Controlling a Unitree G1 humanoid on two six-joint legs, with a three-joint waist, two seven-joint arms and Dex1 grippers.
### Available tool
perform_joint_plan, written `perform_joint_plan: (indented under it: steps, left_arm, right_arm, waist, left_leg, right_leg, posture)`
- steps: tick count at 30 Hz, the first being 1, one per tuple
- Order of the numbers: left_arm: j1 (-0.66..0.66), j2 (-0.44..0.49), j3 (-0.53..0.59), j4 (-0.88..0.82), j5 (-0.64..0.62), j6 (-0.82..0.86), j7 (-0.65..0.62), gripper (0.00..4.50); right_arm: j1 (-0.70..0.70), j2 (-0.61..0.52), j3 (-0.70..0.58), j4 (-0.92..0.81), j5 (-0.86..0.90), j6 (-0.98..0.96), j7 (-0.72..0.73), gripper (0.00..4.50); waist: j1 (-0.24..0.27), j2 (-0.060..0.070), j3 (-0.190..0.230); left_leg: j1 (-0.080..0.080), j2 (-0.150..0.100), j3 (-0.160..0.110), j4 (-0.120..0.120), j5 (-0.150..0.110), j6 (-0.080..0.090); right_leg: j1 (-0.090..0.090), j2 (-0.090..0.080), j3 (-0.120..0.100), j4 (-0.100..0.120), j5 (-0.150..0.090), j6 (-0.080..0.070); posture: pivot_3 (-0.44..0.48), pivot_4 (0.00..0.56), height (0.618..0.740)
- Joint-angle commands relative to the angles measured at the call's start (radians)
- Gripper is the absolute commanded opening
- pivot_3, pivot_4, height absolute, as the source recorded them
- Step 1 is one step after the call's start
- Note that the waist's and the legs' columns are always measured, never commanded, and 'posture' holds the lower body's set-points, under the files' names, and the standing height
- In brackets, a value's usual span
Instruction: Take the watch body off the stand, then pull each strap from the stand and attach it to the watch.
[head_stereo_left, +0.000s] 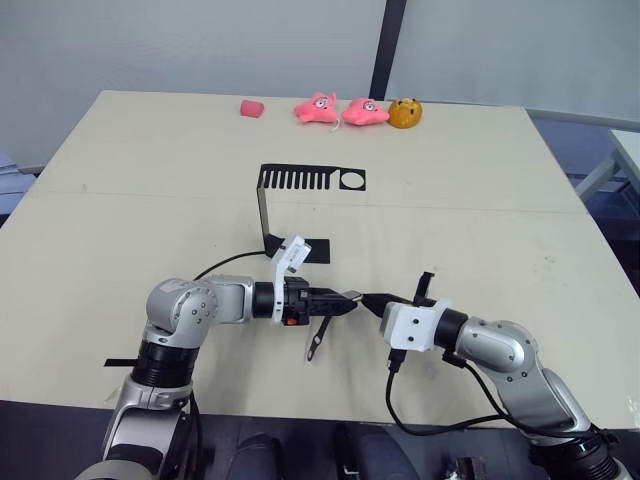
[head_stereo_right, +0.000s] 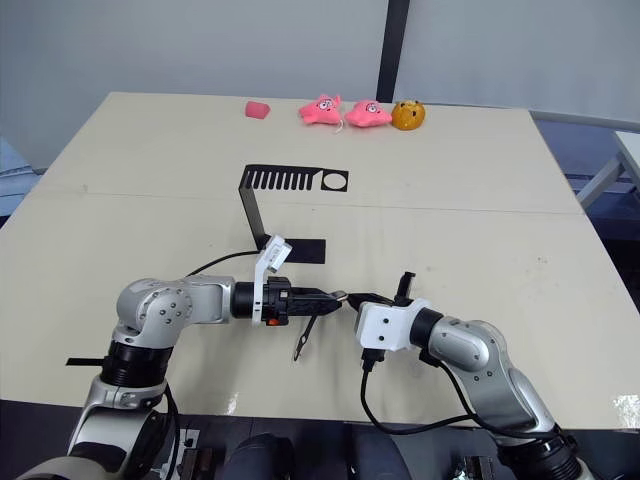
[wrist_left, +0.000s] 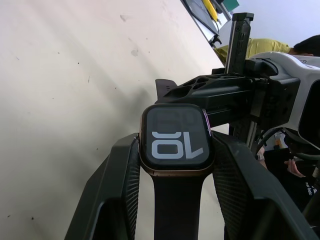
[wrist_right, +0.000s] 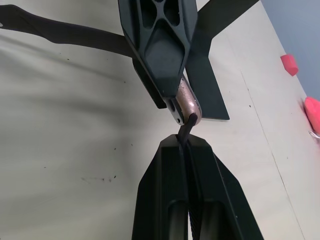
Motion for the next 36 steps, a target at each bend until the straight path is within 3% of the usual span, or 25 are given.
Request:
perform_joint_plan:
  steps: [1, 6, 8, 10, 14, 18, 22, 26, 34, 36]
  left_arm:
    - [0.006, 0.01, -0.006, -0.032, -0.013, -0.038, -0.045, 1.58]
    - [0.038, 0.089, 0.02, -0.042, -0.004, -0.177, -0.183, 1.58]
    - [0.076, 0.152, 0.016, -0.054, 0.069, -0.424, -0.351, 1.58]
    - [0.117, 0.203, 0.018, -0.035, 0.165, -0.754, -0.547, 1.58]
    - [0.137, 0.202, 0.03, 0.08, 0.279, -1.242, -0.754, 1.58]
    - [0.127, 0.21, 0.069, 0.19, 0.314, -1.53, -0.86, 1.58]
    - [0.127, 0.23, 0.074, 0.235, 0.305, -1.573, -0.883, 1.58]
    - [0.131, 0.231, 0.018, 0.194, 0.31, -1.487, -0.868, 1.58]
    - [0.068, 0.112, -0.141, 0.082, 0.396, -1.187, -0.621, 1.58]
    - [0.055, 0.088, -0.2, 0.122, 0.474, -1.24, -0.616, 1.58]
  right_arm:
    - [0.017, -0.007, -0.015, -0.087, 0.032, 0.0, -0.002, 0.97]
    - [0.093, -0.079, -0.113, -0.112, 0.066, -0.038, 0.004, 3.46]
    - [0.153, -0.105, -0.179, -0.13, 0.152, -0.06, 0.03, 4.47]
    - [0.228, -0.104, -0.275, -0.153, 0.283, -0.066, 0.05, 4.47]
    - [0.312, -0.075, -0.417, -0.193, 0.515, -0.058, 0.066, 4.47]
    - [0.417, -0.068, -0.568, -0.28, 0.778, 0.022, 0.066, 4.47]
    - [0.502, -0.086, -0.621, -0.307, 0.796, 0.003, 0.108, 4.47]
    - [0.547, -0.087, -0.637, -0.324, 0.814, 0.007, 0.113, 4.47]
    - [0.592, -0.123, -0.646, -0.352, 0.851, 0.052, 0.131, 4.47]
    - [0.603, -0.133, -0.629, -0.37, 0.868, 0.076, 0.132, 4.47]
  waist:
    - [0.0, 0.0, 0.0]
    - [0.0, 0.0, 0.0]
    - [-0.002, 0.0, 0.0]
    - [-0.001, 0.0, 0.0]
    - [0.002, 0.001, 0.0]
    - [0.004, 0.0, 0.0]
    - [0.0, 0.0, 0.0]
    - [0.0, 0.0, 0.0]
    - [0.003, 0.0, 0.001]
    - [0.004, 0.0, 0.001]
  left_leg:
    - [0.0, 0.0, 0.0, 0.0, 0.0, 0.0]
    - [0.0, 0.0, 0.0, 0.0, 0.0, 0.0]
    - [0.0, 0.0, 0.0, 0.0, 0.0, 0.0]
    - [0.001, 0.0, 0.001, -0.002, 0.0, -0.001]
    - [0.002, 0.0, 0.001, -0.004, 0.0, -0.002]
    - [0.002, 0.0, 0.0, -0.005, 0.0, -0.001]
    - [0.002, 0.0, 0.0, -0.006, -0.001, 0.001]
    - [0.002, 0.0, 0.0, -0.007, -0.001, 0.002]
    - [0.002, -0.001, 0.0, -0.005, -0.001, 0.002]
    - [0.002, -0.001, 0.0, -0.005, -0.001, 0.002]
  right_leg:
    - [0.0, 0.0, 0.0, 0.0, 0.0, 0.0]
    - [0.0, 0.0, 0.0, 0.0, 0.0, 0.0]
    - [0.0, 0.0, 0.0, 0.0, 0.0, 0.0]
    - [0.0, 0.0, 0.0, -0.001, -0.001, -0.001]
    - [0.001, 0.0, -0.001, -0.002, -0.001, -0.002]
    - [0.002, 0.0, 0.0, -0.003, -0.001, -0.002]
    - [0.002, 0.0, 0.0, -0.003, -0.001, -0.001]
    - [0.002, 0.0, 0.0, -0.003, 0.0, -0.001]
    - [0.003, 0.0, 0.001, -0.003, 0.001, 0.002]
    - [0.003, 0.0, 0.001, -0.003, 0.001, 0.002]
  posture:
    - [0.0, 0.15, 0.74]
    - [0.0, 0.15, 0.74]
    - [0.0, 0.15, 0.74]
    - [0.0, 0.15, 0.74]
    - [0.0, 0.15, 0.74]
    - [0.0, 0.15, 0.74]
    - [0.0, 0.15, 0.74]
    - [0.0, 0.15, 0.74]
    - [0.0, 0.15, 0.74]
    - [0.0, 0.15, 0.74]
